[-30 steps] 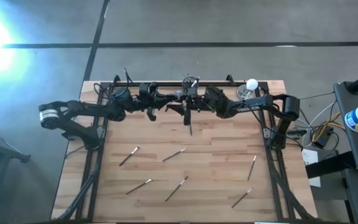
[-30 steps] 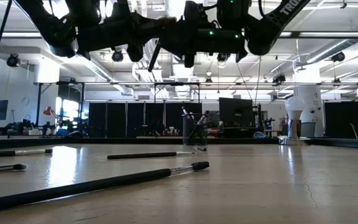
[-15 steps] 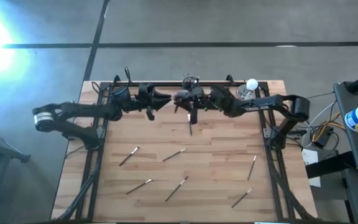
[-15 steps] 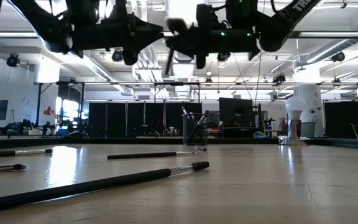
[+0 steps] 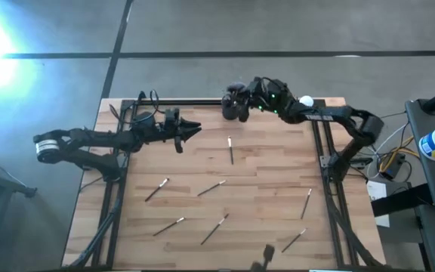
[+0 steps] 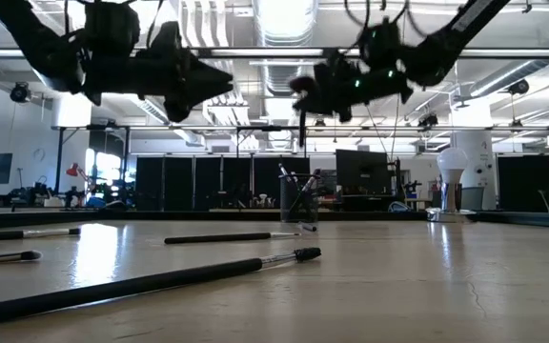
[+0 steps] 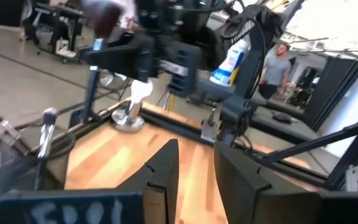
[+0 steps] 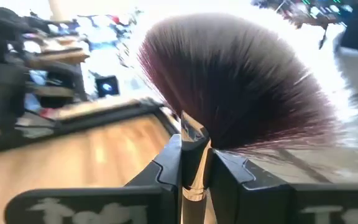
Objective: Put items in baskets/containers
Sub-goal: Put the black highlighter brush into the black pen holder
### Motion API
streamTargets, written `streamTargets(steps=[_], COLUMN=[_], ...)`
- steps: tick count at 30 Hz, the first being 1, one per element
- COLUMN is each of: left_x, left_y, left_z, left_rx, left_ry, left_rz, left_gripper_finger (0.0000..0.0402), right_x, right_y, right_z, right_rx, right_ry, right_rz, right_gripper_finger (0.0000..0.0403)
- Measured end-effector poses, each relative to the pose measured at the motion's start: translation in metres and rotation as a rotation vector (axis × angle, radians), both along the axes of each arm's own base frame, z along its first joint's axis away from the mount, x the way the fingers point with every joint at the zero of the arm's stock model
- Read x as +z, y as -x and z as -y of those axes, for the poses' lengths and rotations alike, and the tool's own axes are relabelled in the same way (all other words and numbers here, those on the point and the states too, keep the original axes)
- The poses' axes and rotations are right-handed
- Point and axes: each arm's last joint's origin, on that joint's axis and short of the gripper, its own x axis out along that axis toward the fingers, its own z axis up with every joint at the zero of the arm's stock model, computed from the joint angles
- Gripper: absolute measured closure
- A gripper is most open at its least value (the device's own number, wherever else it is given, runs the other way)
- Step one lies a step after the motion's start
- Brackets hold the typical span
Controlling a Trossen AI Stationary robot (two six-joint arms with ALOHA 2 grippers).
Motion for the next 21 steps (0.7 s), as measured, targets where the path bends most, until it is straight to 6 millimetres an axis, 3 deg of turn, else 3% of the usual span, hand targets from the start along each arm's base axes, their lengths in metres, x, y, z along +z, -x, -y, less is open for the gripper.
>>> streamTargets(steps=[5, 10, 16, 21], left_x=[-0.009, -0.015, -0.019, -0.019], left_y=[0.004, 0.006, 0.008, 0.008], left_z=[0.001, 0.002, 0.003, 0.003], left_rx=[0.013, 0.019, 0.023, 0.023], left_ry=[0.014, 0.022, 0.028, 0.027], left_rz=[-0.024, -0.042, -0.057, -0.056], left_gripper_finger=[0.0315, 0.0317, 0.0317, 0.0317], right_x=[-0.033, -0.061, -0.069, -0.060], right_y=[-0.004, -0.011, -0.018, -0.020], right_z=[0.036, 0.051, 0.056, 0.057], right_rx=[-0.071, -0.086, -0.088, -0.091], right_ry=[-0.037, -0.087, -0.137, -0.146], right_rz=[-0.044, -0.098, -0.099, -0.097], right_gripper_finger=[0.0361, 0.0361, 0.0324, 0.0296])
